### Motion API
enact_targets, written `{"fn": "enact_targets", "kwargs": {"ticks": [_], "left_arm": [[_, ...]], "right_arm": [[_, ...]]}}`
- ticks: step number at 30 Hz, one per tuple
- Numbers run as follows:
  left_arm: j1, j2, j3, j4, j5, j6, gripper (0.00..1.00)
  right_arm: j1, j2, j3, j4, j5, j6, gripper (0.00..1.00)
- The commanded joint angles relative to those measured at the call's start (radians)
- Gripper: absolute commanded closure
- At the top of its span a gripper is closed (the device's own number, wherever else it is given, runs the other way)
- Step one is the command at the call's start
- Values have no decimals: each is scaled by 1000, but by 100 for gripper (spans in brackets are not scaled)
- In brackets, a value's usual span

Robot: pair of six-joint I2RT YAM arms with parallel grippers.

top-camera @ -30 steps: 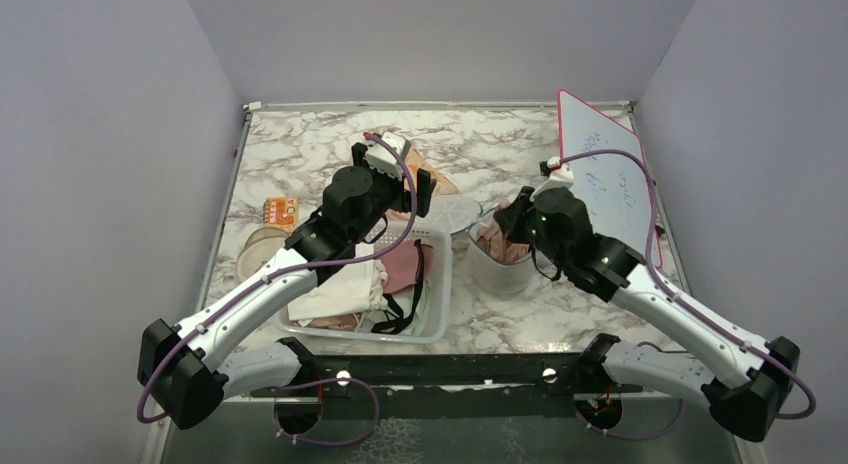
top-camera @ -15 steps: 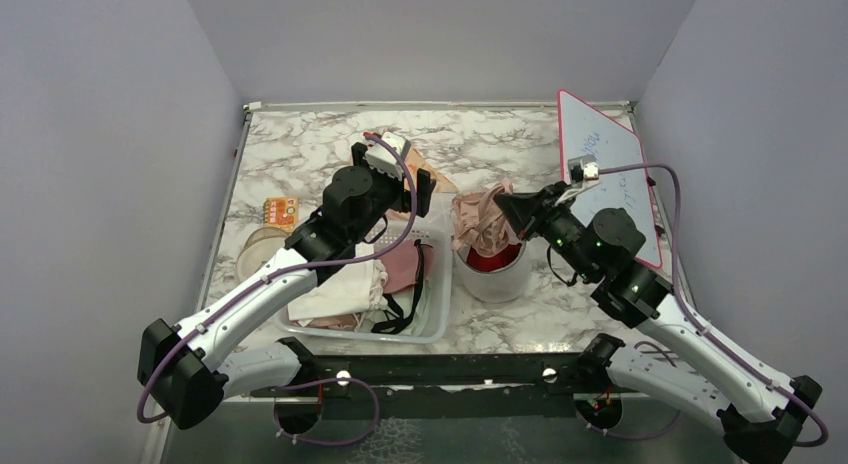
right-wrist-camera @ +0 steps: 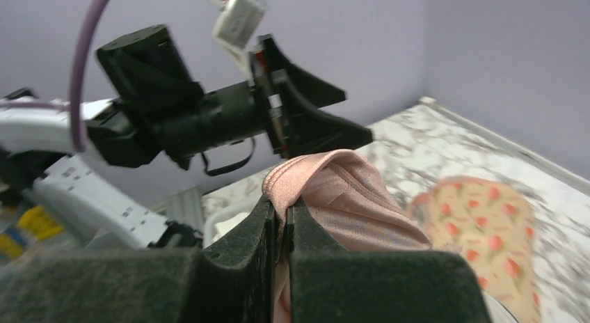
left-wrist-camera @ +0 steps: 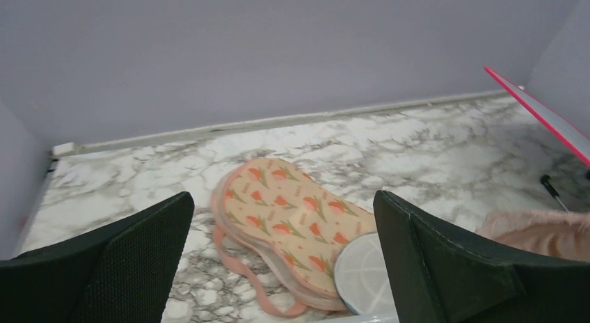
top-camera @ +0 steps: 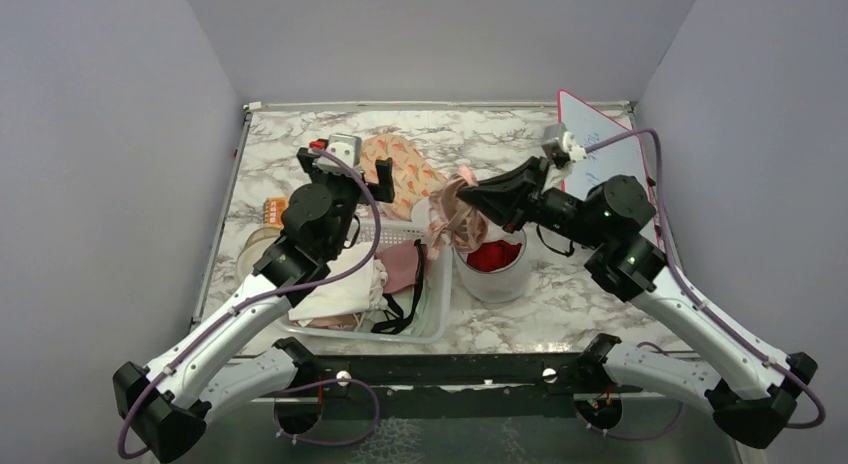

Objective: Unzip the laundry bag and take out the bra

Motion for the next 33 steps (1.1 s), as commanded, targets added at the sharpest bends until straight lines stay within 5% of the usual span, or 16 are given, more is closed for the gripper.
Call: {"fn": "enact_targets", "kwargs": {"ticks": [1, 3, 7, 19, 25, 33], "left_arm": [[46, -76, -46, 105, -208, 63, 1], [68, -109, -67, 137, -262, 83, 1], [97, -180, -110, 198, -348, 102, 1], [106, -172, -135, 227, -276, 89, 2], [107, -162, -133, 214, -252, 73, 3], [106, -149, -121, 189, -238, 55, 3]], "right_arm": [[5, 155, 83, 74, -468, 25, 99], [14, 230, 114, 84, -577, 76, 99], [55, 282, 99, 67, -562, 104, 99], [128, 420, 71, -95, -607, 76, 99], [158, 493, 95, -199, -454, -4, 99], [365, 659, 197, -347, 154, -56, 99]]}}
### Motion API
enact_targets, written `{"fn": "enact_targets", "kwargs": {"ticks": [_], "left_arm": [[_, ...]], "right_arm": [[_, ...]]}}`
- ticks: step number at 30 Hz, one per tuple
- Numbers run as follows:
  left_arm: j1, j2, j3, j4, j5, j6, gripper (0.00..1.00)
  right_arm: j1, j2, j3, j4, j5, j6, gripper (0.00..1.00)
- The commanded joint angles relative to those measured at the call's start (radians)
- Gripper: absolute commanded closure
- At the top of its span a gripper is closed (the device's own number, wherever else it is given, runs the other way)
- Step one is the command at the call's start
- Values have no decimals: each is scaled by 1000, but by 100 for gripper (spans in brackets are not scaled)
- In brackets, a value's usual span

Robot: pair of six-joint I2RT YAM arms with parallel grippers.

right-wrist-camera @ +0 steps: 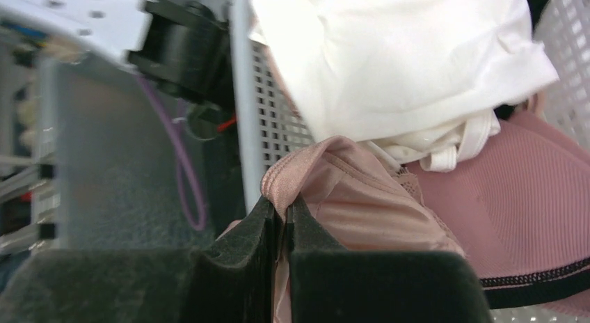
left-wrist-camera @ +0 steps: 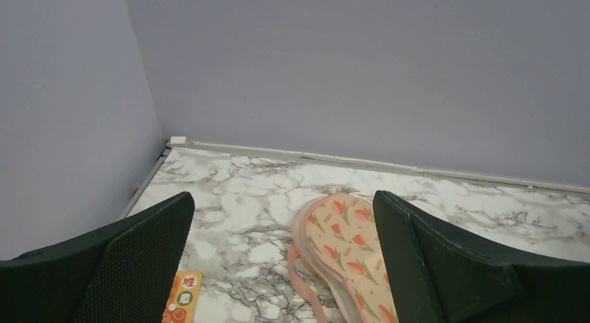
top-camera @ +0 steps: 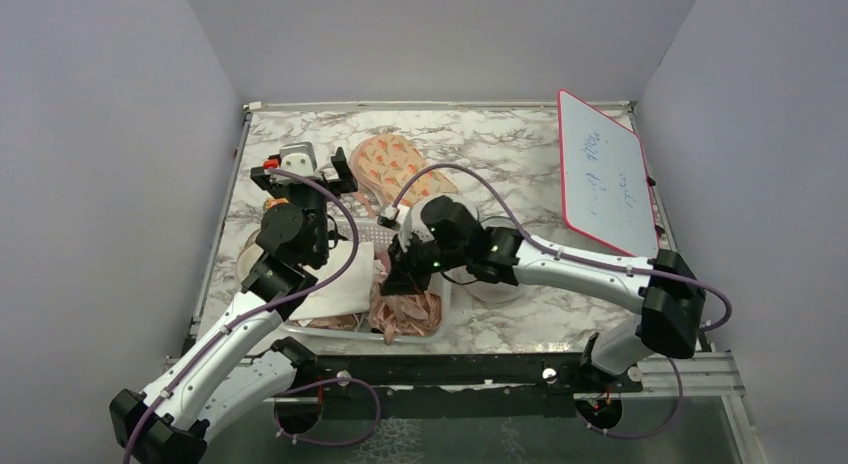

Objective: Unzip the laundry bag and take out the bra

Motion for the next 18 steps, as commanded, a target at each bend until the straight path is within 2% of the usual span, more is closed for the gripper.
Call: {"fn": "enact_targets", "kwargs": {"ticks": [1, 5, 8, 13, 18], "left_arm": [[6, -3, 12, -6, 27, -17, 3], [6, -1, 13, -6, 25, -16, 3], [6, -2, 15, -8, 29, -17, 3], [6, 2, 15, -8, 30, -23, 3], [6, 10, 16, -13, 39, -27, 3]], "right_arm": [[110, 74, 71, -116, 481, -36, 99], [186, 135, 86, -127, 671, -25, 99], [206, 160, 75, -130, 734, 2, 99], [209, 187, 14, -53, 732, 59, 99], [210, 237, -31, 28, 661, 134, 98]]}}
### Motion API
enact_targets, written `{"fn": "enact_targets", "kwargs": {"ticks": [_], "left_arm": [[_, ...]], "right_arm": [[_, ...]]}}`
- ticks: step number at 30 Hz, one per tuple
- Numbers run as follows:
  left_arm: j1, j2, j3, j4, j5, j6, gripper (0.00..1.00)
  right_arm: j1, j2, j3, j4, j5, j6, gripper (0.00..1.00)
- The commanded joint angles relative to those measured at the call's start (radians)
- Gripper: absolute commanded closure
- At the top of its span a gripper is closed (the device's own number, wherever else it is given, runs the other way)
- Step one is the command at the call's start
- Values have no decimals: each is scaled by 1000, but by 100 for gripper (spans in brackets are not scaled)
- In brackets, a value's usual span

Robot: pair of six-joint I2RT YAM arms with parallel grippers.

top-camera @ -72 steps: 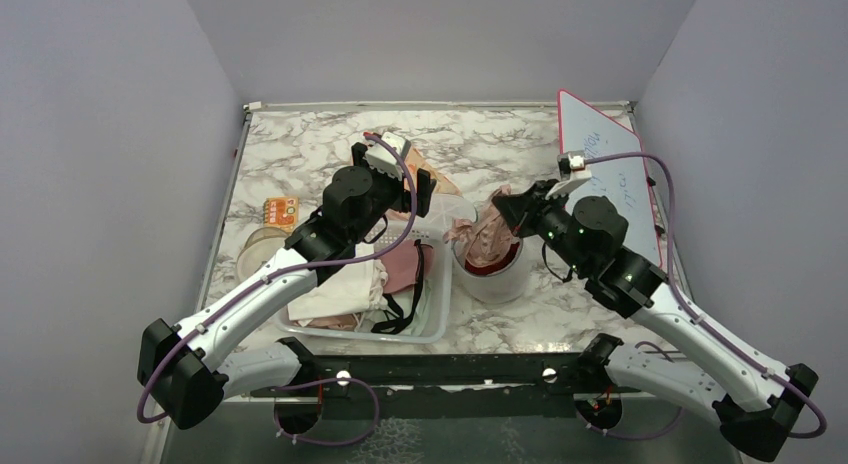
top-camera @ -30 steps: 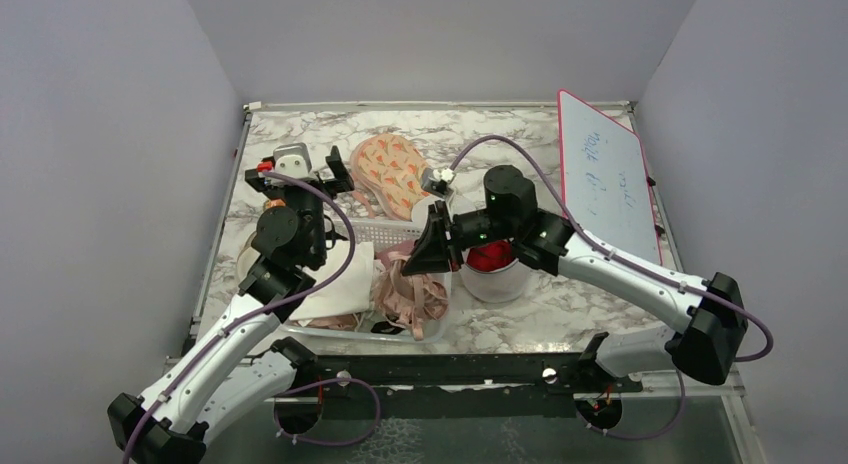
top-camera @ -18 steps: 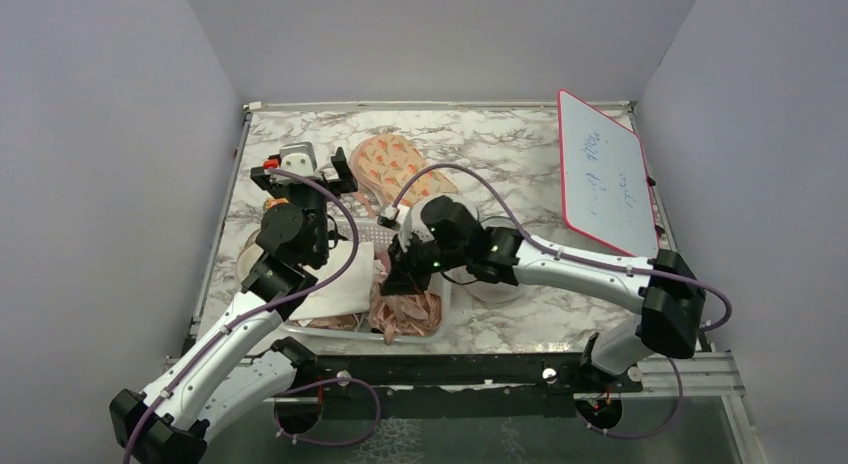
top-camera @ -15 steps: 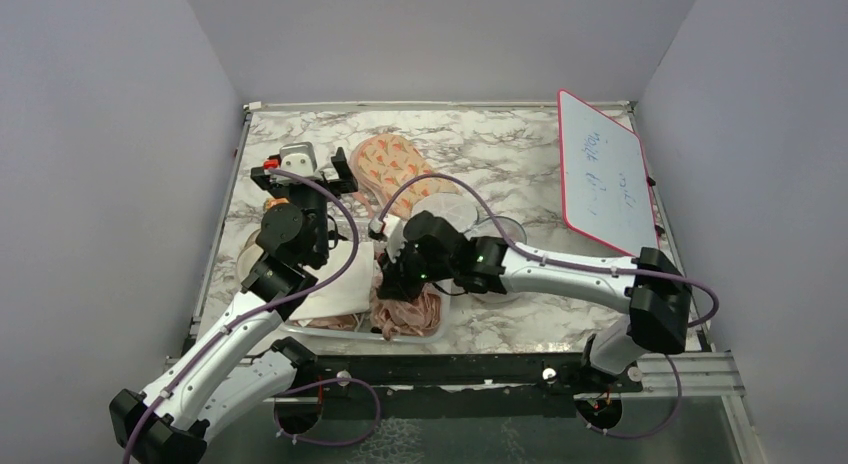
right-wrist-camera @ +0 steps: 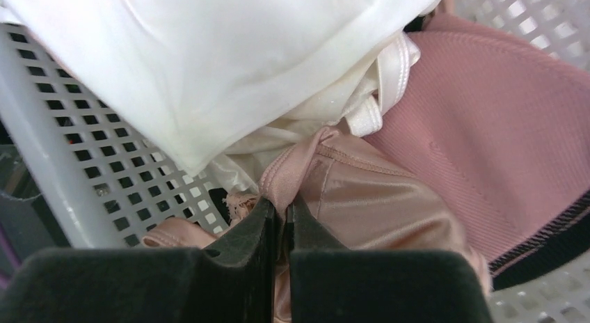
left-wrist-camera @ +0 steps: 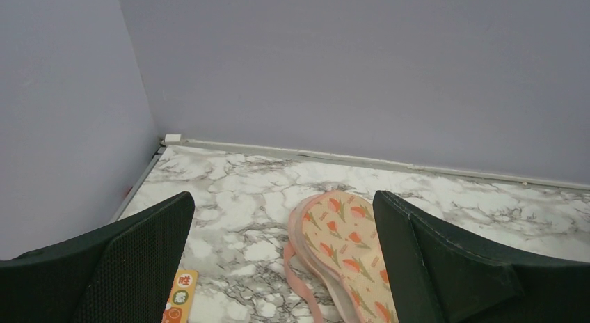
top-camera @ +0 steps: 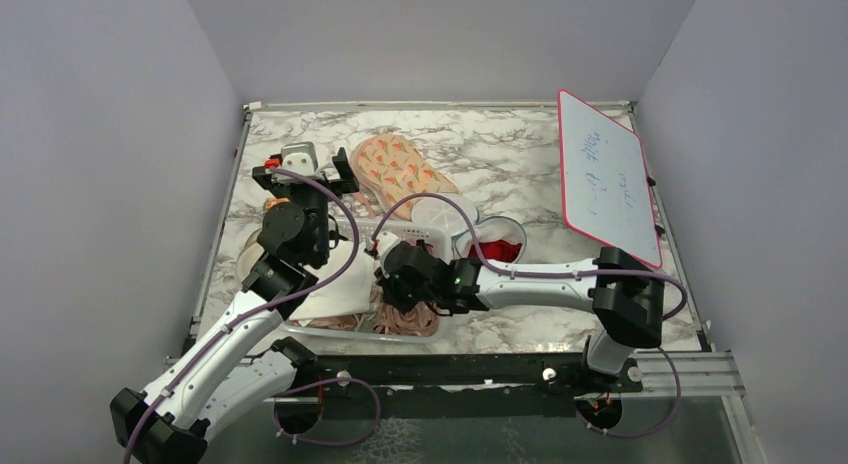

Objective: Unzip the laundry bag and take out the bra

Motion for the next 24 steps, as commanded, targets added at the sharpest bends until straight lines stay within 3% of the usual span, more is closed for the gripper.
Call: {"fn": "enact_targets", "kwargs": {"ticks": [1, 5, 11, 13, 19, 24], "left_arm": [[6, 6, 17, -6, 23, -11, 3], [6, 11, 18, -9, 28, -14, 3], [4, 22, 25, -21, 46, -29, 3], [5, 22, 26, -22, 44, -26, 3], [5, 25, 25, -18, 50, -28, 3], [5, 45, 29, -23, 91, -40, 1]], "right_arm": [[4, 52, -48, 91, -19, 94, 98], [3, 56, -12, 64, -58, 85, 90], [4, -100, -10, 11, -11, 45, 53], [4, -160, -27, 8, -13, 19, 45], [4, -308, -12, -84, 73, -64, 31], [-13, -435, -57, -151, 308, -93, 24]]}}
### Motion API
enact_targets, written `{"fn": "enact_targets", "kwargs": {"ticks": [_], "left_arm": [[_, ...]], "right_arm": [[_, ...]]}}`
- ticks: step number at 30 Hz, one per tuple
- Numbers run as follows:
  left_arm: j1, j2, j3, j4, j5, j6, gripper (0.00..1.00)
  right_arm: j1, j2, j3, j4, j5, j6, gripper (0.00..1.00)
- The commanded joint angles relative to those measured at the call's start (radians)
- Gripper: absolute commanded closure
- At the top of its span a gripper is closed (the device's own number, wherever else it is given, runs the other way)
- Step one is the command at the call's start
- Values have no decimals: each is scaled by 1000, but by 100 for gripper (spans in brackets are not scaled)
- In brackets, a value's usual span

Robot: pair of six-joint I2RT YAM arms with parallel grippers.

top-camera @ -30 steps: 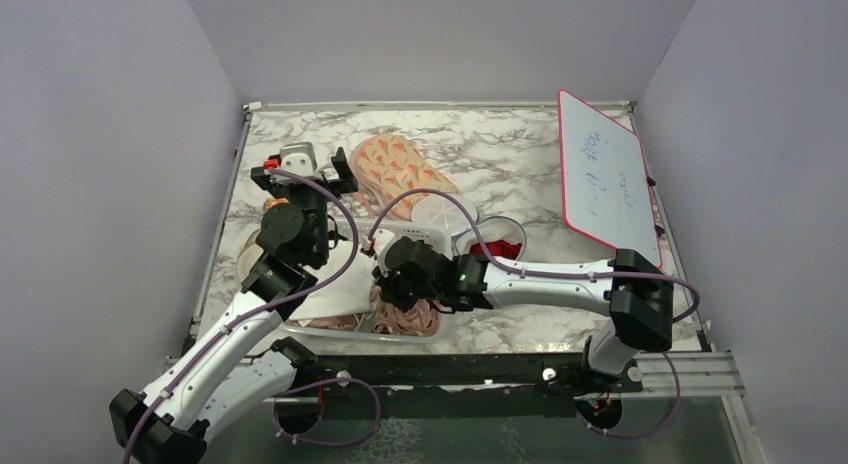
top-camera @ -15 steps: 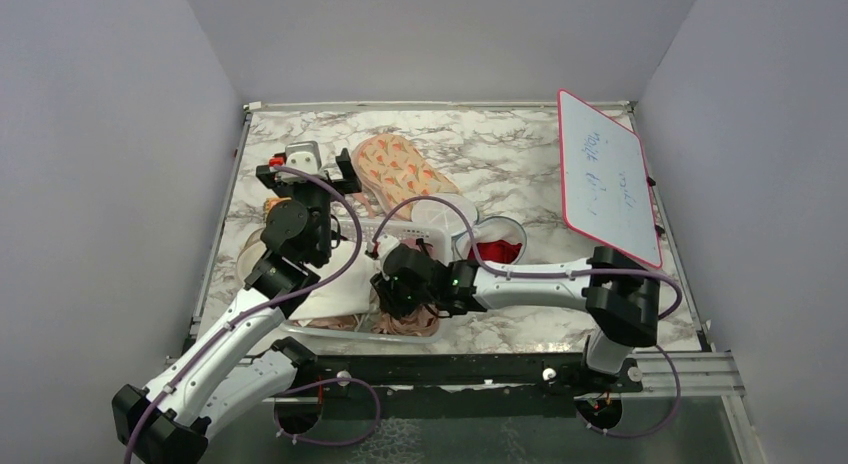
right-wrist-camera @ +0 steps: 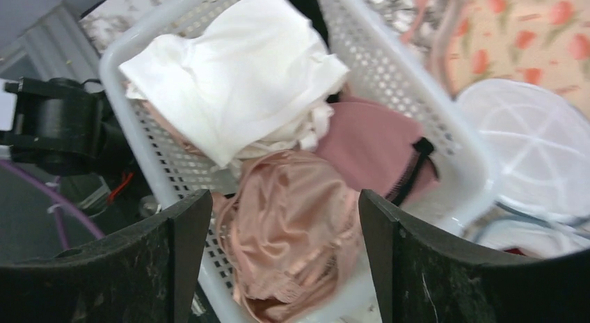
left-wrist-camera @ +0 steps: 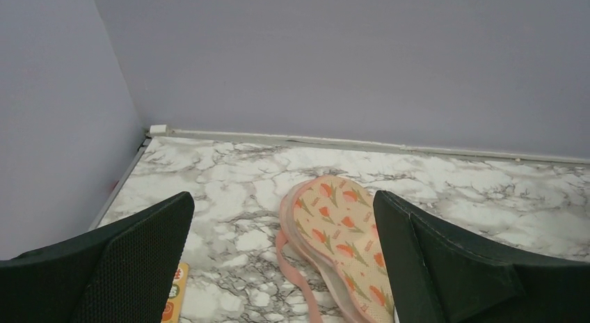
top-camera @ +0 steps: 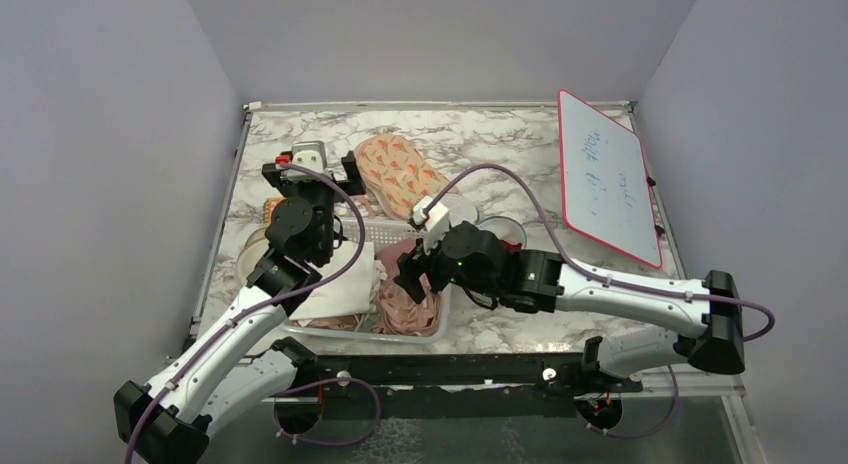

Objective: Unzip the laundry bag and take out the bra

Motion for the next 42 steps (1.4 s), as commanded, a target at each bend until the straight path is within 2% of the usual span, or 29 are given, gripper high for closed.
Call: {"fn": "enact_targets", "kwargs": {"ticks": [1, 6, 11, 16, 18, 23, 29, 33, 37, 42], "left_arm": [[5, 27, 30, 7, 69, -22, 1], [5, 129, 73, -36, 254, -59, 1], [3, 281, 164, -117, 529, -120, 1], [-17, 391, 212, -124, 765, -153, 1], [-40, 428, 223, -128, 816, -155, 5], [-109, 515, 268, -183, 837, -161, 9], [-194, 590, 299, -225, 864, -141, 14], [-236, 626, 307, -238, 863, -128, 18], [-269, 664, 338, -280, 855, -138, 28], [-271, 688, 337, -292, 813, -202, 40]], "right_arm": [[-38, -104, -40, -103, 245, -42, 24], [-217, -169, -72, -208, 250, 27, 24], [-284, -194, -83, -331, 281, 106, 42], [-321, -194, -136, -429, 242, 240, 45], [-322, -194, -167, -464, 203, 331, 45], [-322, -221, -317, -463, 63, 519, 45], [-322, -265, -479, -293, -46, 534, 47], [-322, -271, -446, -300, 17, 521, 47], [-322, -298, -410, -321, 107, 516, 47], [-325, -367, -443, -252, 236, 517, 47]]}}
